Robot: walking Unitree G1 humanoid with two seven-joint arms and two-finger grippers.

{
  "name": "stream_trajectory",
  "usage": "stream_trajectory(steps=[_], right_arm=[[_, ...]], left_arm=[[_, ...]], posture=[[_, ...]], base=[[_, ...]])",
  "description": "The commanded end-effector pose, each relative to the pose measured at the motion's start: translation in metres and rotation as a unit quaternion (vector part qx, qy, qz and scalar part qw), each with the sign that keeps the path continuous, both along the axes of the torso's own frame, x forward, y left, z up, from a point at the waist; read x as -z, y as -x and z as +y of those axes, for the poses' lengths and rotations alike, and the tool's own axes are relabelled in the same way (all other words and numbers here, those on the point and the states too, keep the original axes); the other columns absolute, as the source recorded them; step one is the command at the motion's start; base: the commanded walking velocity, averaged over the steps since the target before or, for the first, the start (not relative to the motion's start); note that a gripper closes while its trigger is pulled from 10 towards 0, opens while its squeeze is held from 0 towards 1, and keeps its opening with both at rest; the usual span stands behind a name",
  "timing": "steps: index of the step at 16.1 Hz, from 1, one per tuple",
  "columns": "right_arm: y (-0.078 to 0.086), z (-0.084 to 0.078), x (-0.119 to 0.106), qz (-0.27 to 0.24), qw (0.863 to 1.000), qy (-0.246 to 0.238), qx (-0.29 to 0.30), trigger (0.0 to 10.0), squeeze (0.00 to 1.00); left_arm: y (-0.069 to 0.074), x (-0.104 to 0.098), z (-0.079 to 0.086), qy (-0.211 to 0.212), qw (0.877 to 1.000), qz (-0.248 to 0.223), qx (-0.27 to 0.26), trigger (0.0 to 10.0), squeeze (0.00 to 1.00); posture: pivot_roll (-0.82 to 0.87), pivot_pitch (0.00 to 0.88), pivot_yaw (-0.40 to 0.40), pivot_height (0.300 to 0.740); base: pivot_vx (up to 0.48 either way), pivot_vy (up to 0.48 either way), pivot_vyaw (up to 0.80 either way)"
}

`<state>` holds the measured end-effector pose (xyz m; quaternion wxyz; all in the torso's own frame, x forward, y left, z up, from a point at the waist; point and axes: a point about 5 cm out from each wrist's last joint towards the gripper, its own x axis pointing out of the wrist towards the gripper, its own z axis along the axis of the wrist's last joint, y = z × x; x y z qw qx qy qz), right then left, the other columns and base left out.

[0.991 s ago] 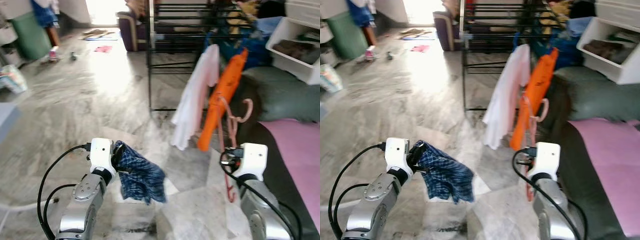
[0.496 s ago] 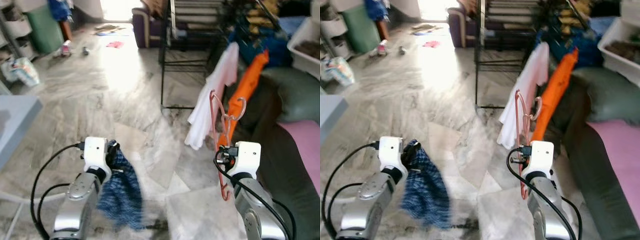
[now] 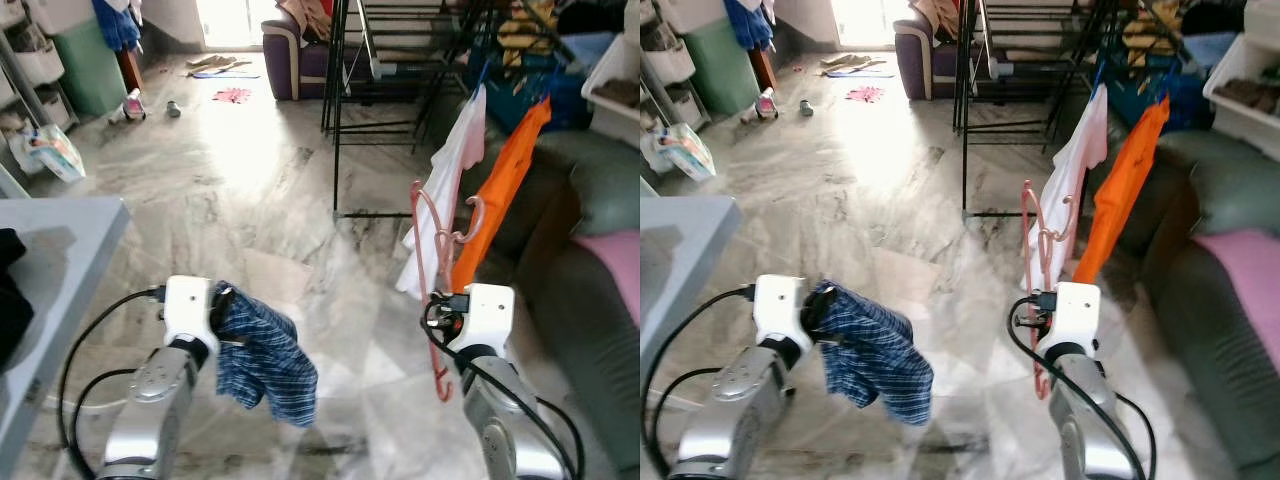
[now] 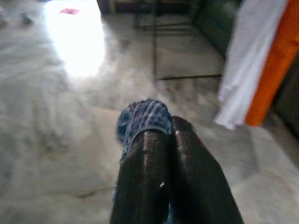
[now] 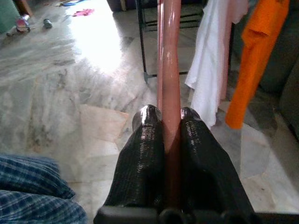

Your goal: Hang hanger

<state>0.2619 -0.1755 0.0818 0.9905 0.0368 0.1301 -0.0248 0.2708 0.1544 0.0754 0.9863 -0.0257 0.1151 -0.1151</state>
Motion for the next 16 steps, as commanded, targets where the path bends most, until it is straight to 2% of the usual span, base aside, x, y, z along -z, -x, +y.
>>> stream_trajectory(steps=[1, 3, 5, 6, 8, 9, 10, 11, 12, 13, 14, 15, 16], right_arm=[[-0.001, -0.003, -0.004, -0.009, 1.0, 0.001, 0.009, 10.0, 0.0], [0.0, -0.003, -0.003, -0.009, 1.0, 0.003, 0.011, 10.0, 0.0], [0.0, -0.003, -0.003, -0.008, 1.0, 0.004, 0.009, 10.0, 0.0], [0.001, -0.003, -0.002, -0.005, 1.0, 0.007, 0.005, 10.0, 0.0], [0.002, -0.009, -0.001, 0.001, 0.999, 0.042, -0.005, 10.0, 0.0], [0.001, -0.017, 0.0, 0.004, 0.998, 0.068, -0.003, 10.0, 0.0], [0.0, -0.022, 0.001, 0.012, 0.997, 0.07, -0.003, 10.0, 0.0], [-0.001, -0.024, 0.001, 0.015, 0.997, 0.079, -0.006, 10.0, 0.0], [-0.002, -0.024, 0.0, 0.016, 0.997, 0.079, -0.014, 10.0, 0.0], [-0.003, -0.024, -0.001, 0.015, 0.996, 0.083, -0.032, 10.0, 0.0], [-0.004, -0.024, -0.002, 0.011, 0.997, 0.069, -0.042, 10.0, 0.0], [-0.004, -0.025, -0.004, 0.007, 0.997, 0.063, -0.038, 10.0, 0.0], [-0.005, -0.026, -0.005, 0.004, 0.997, 0.066, -0.037, 10.0, 0.0]], left_arm=[[0.0, -0.002, -0.002, -0.005, 1.0, -0.005, 0.009, 10.0, 0.0], [-0.001, -0.002, 0.0, -0.002, 1.0, -0.005, 0.009, 10.0, 0.0], [-0.005, -0.008, -0.001, -0.026, 0.998, -0.026, 0.044, 10.0, 0.0], [-0.008, -0.015, -0.004, -0.072, 0.992, -0.051, 0.094, 10.0, 0.0], [-0.018, -0.03, -0.006, -0.126, 0.978, -0.08, 0.144, 10.0, 0.0], [-0.029, -0.043, -0.006, -0.169, 0.963, -0.106, 0.181, 10.0, 0.0], [-0.034, -0.051, -0.008, -0.237, 0.932, -0.134, 0.24, 10.0, 0.0], [-0.034, -0.052, -0.01, -0.273, 0.911, -0.139, 0.277, 10.0, 0.0], [-0.029, -0.049, -0.014, -0.296, 0.884, -0.136, 0.336, 10.0, 0.0], [-0.023, -0.042, -0.017, -0.325, 0.849, -0.121, 0.399, 10.0, 0.0], [-0.024, -0.041, -0.016, -0.336, 0.84, -0.112, 0.412, 10.0, 0.0], [-0.03, -0.044, -0.016, -0.322, 0.852, -0.114, 0.397, 10.0, 0.0], [-0.035, -0.043, -0.014, -0.328, 0.855, -0.115, 0.385, 10.0, 0.0]], posture=[[-0.02, 0.037, 0.002, 0.74], [-0.02, 0.036, 0.002, 0.74], [-0.02, 0.034, 0.002, 0.74], [-0.02, 0.029, -0.001, 0.74], [-0.01, 0.028, -0.004, 0.74], [-0.01, 0.025, -0.006, 0.74], [-0.01, 0.023, -0.007, 0.74], [-0.01, 0.021, -0.006, 0.74], [-0.02, 0.019, -0.001, 0.74], [-0.02, 0.019, -0.001, 0.74], [-0.02, 0.02, 0.006, 0.74], [-0.02, 0.02, 0.011, 0.74], [-0.03, 0.018, 0.017, 0.74]], base=[[0.0, 0.0, 0.0], [0.0, 0.0, 0.0], [0.0, 0.0, 0.0], [0.0, 0.0, 0.0], [0.0, 0.0, 0.0], [0.0, 0.0, 0.0], [0.0, 0.0, 0.0], [0.0, 0.0, 0.0], [0.0, 0.0, 0.0], [0.0, 0.0, 0.0], [0.0, 0.0, 0.0], [0.0, 0.0, 0.0], [0.0, 0.0, 0.0]])
